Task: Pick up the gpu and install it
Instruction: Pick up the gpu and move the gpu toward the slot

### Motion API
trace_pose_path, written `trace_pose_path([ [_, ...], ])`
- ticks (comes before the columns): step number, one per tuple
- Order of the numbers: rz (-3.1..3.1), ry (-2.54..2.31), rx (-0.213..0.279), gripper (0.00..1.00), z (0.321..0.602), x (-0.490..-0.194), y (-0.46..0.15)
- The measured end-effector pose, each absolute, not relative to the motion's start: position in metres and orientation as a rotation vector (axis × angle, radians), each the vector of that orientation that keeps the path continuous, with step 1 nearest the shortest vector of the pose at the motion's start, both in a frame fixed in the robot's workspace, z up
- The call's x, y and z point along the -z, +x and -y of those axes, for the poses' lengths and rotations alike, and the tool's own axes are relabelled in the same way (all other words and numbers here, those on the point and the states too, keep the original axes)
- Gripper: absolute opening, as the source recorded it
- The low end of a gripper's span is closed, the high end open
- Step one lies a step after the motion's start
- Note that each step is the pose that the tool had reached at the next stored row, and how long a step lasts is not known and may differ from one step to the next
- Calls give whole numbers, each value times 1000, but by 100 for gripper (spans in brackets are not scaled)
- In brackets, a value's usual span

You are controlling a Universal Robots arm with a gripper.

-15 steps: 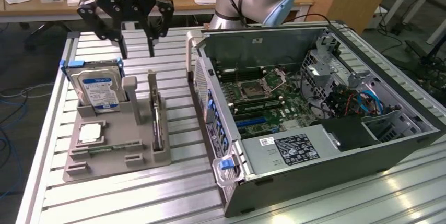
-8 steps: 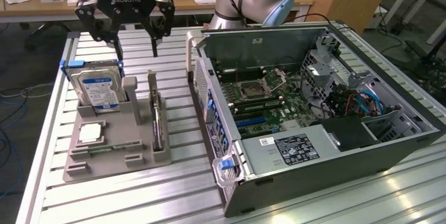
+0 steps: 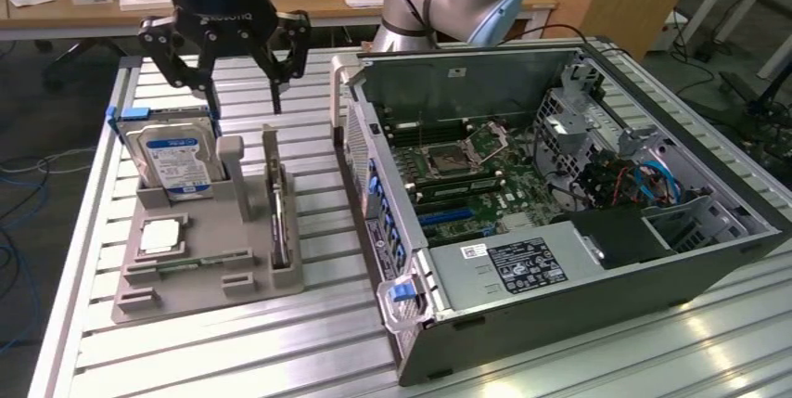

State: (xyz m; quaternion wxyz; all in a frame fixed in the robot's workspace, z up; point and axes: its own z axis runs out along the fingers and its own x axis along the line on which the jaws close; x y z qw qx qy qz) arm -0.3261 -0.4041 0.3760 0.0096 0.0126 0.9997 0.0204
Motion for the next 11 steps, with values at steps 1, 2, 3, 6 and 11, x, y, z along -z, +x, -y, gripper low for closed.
trace_pose_path([
  [1, -3121, 40, -64, 65, 404, -374, -326],
  [2, -3121, 41, -64, 65, 404, -373, -326],
  [3, -3121, 42, -64, 65, 404, -372, -326],
  [6, -3121, 42, -64, 65, 404, -367, -326],
  [11, -3121, 42, -63, 65, 404, -358, -326],
])
